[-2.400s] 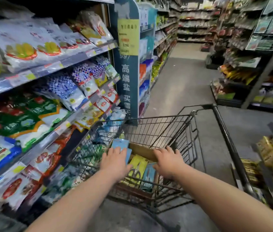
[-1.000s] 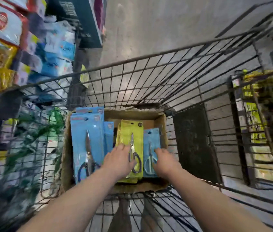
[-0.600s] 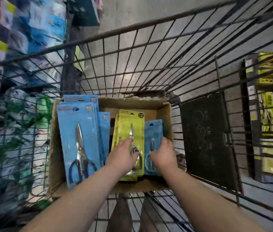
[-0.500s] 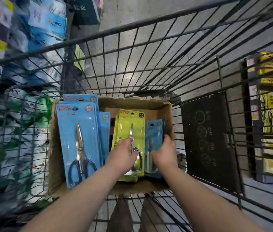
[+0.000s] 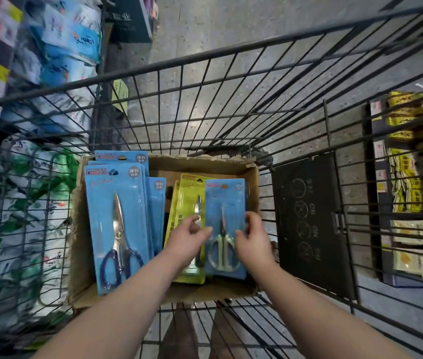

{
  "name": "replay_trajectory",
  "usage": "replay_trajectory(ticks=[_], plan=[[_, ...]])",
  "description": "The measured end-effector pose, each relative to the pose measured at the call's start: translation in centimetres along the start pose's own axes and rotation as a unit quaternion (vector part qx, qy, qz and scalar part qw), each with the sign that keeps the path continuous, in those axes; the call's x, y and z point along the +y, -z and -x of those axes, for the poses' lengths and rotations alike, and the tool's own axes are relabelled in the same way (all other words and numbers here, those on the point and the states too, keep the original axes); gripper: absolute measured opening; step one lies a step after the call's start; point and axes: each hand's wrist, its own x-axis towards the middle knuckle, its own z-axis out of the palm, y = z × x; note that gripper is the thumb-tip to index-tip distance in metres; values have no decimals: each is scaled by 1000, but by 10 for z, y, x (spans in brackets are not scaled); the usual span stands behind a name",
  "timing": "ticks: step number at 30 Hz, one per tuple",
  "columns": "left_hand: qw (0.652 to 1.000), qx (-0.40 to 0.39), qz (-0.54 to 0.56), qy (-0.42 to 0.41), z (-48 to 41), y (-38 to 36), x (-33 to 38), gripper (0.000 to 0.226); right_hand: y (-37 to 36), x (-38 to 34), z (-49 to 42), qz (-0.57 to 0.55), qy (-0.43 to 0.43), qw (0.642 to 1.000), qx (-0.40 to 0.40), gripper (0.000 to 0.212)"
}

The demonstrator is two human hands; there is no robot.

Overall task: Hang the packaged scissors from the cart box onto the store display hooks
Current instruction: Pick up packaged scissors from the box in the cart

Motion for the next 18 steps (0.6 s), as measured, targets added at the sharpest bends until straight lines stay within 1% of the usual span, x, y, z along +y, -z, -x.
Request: replay_trajectory(ticks=[1, 2, 4, 6, 8, 11, 14, 16, 18], plan=[[998, -10, 63, 14, 1, 1, 2, 53, -3, -2, 1, -19, -2, 1000, -18, 38], [994, -17, 104, 27, 2, 4, 2, 45, -7, -4, 2, -34, -5, 999, -34, 38], [994, 7, 106, 30, -1, 10, 0, 27, -15, -9, 3, -57, -15, 996, -61, 40], [994, 62, 88, 35, -2, 17, -3, 17, -20, -12, 2, -40, -10, 997, -69, 44], [991, 93, 87, 40, -1, 23, -6, 17, -21, -11, -3, 28, -3, 999, -42, 49], [990, 98, 90, 42, -1, 29, -9, 20, -19, -7, -13, 93, -14, 996, 2, 53], [990, 94, 98, 38, -3, 31, -16, 19, -20, -1, -20, 128, -24, 991, 4, 57], [989, 96, 107, 38, -5, 30, -20, 19, -23, 3, -24, 133, -39, 990, 1, 59], [988, 96, 119, 37, -7, 30, -23, 20, -27, 6, -27, 138, -43, 989, 14, 58]])
